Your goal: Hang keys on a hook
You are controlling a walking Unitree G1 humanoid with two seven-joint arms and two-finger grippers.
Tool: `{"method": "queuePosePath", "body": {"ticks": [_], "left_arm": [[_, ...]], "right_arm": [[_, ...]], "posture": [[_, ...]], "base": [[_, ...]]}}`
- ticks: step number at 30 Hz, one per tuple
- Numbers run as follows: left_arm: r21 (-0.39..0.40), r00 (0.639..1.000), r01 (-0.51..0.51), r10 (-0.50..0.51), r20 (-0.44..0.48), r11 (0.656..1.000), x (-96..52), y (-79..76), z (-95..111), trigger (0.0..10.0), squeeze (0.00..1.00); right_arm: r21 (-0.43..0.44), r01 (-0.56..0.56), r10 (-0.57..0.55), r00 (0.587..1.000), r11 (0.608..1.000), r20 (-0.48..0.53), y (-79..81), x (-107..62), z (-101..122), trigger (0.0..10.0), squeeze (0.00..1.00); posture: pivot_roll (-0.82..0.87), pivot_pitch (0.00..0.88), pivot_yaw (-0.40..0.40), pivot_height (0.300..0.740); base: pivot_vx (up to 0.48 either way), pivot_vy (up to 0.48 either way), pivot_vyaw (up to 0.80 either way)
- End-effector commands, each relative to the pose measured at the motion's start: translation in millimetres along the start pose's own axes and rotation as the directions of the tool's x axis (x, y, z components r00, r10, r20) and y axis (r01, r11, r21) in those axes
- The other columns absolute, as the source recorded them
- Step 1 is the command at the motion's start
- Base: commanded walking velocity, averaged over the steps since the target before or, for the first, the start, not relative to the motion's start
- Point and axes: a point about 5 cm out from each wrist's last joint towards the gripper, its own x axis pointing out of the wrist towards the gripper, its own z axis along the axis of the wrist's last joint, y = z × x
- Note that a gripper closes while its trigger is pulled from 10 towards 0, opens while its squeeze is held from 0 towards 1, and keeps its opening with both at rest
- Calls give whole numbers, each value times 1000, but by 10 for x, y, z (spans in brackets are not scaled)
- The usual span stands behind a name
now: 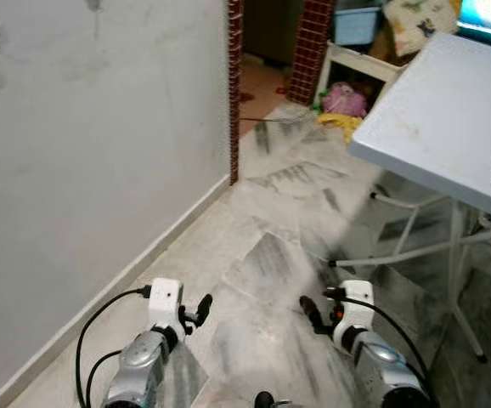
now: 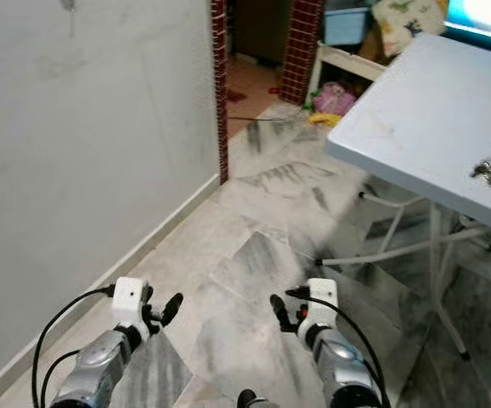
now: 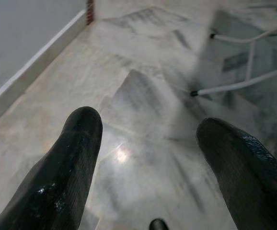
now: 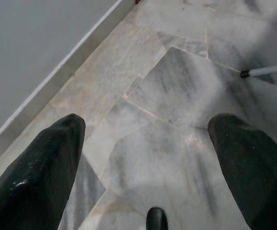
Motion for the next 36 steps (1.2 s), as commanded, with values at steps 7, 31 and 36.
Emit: {"method": "queuePosePath", "body": {"ticks": [7,31,36], "left_arm": [[-5,999,-31,31,-39,1000,-38,89,-75,10000,0],[-40,999,-32,30,-39,999,46,3,-33,10000,0],[-40,999,-26,24,-43,999,43,-9,-50,10000,0]], "right_arm": [[13,19,-19,999,1000,31,-32,5,90,10000,0],[18,11,-12,998,1000,62,26,22,156,10000,0],[19,9,-10,998,1000,68,35,31,180,10000,0]], "posture": [[20,83,-18,740],[-3,74,-12,740],[-8,75,-7,740]], "base": [[0,0,-781],[0,0,-517],[0,0,0]]}}
